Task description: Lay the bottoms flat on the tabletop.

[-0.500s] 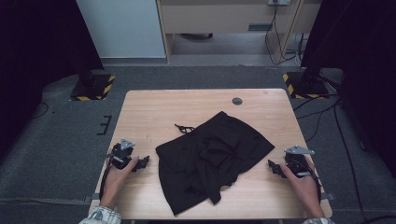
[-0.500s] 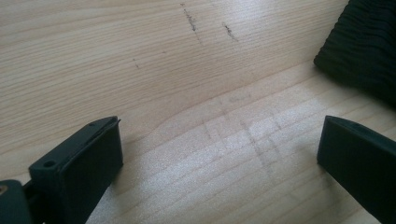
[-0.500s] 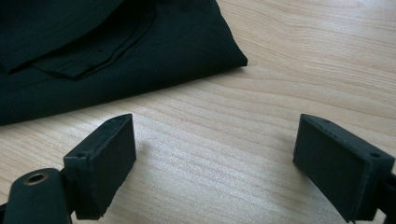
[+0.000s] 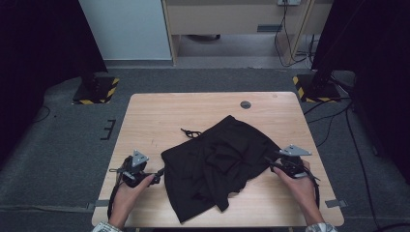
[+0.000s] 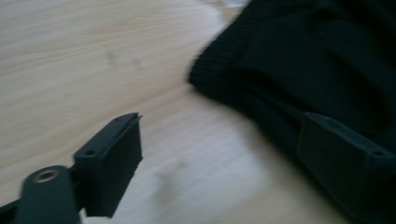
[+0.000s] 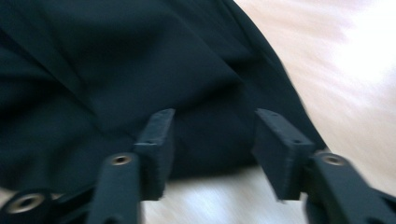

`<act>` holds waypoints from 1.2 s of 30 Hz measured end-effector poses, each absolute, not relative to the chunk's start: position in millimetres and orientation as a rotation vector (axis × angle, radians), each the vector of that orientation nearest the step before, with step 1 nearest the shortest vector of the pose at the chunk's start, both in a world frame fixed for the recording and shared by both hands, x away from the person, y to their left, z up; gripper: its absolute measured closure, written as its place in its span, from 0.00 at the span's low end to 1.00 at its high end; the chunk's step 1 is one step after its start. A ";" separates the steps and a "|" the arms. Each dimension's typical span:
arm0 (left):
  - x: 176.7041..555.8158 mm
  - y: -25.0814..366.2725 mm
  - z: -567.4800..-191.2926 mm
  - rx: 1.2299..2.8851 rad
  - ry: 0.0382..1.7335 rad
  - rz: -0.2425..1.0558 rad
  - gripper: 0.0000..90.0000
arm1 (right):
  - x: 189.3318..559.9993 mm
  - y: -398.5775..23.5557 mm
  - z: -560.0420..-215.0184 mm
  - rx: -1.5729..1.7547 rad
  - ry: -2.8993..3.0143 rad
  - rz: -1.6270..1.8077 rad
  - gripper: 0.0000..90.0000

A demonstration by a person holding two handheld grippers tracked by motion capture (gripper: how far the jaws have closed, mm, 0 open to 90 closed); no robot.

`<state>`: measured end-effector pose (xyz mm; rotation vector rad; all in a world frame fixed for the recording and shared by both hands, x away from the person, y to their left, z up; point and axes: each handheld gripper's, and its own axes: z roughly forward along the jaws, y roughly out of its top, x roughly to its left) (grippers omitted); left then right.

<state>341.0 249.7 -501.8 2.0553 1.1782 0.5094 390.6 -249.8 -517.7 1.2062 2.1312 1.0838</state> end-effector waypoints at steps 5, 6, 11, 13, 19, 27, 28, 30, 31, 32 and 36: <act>331.5 232.1 -506.7 2.147 1.077 0.427 0.27 | 400.4 -228.8 -523.5 1.189 2.168 1.084 0.67; 332.1 229.5 -508.4 2.165 1.060 0.405 0.28 | 400.9 -225.5 -526.5 1.177 2.184 1.059 0.67; 336.9 222.9 -517.0 2.236 1.055 0.383 0.38 | 398.6 -218.9 -534.8 1.159 2.224 1.024 0.67; 338.3 222.1 -519.2 2.260 1.058 0.382 0.39 | 396.4 -219.3 -534.5 1.175 2.231 1.028 0.67; 350.9 229.4 -520.0 2.242 1.093 0.390 0.40 | 386.5 -219.5 -533.5 1.177 2.247 1.025 0.67; 376.8 237.7 -521.0 2.202 1.119 0.419 0.56 | 357.4 -219.4 -528.2 1.173 2.322 1.002 0.67; 376.8 237.7 -521.0 2.202 1.119 0.419 0.59 | 357.4 -219.4 -528.2 1.173 2.322 1.002 0.67; 383.5 237.0 -521.4 2.197 1.112 0.423 0.61 | 352.1 -218.5 -527.5 1.169 2.337 0.999 0.69; 392.8 236.7 -522.3 2.182 1.115 0.427 0.65 | 343.7 -217.2 -527.0 1.168 2.353 1.008 0.69; 397.7 236.1 -522.6 2.177 1.114 0.429 0.67 | 339.6 -216.9 -526.6 1.166 2.363 1.010 0.69; 415.3 232.7 -524.8 2.157 1.103 0.446 0.77 | 327.8 -215.9 -525.1 1.131 2.395 1.009 0.67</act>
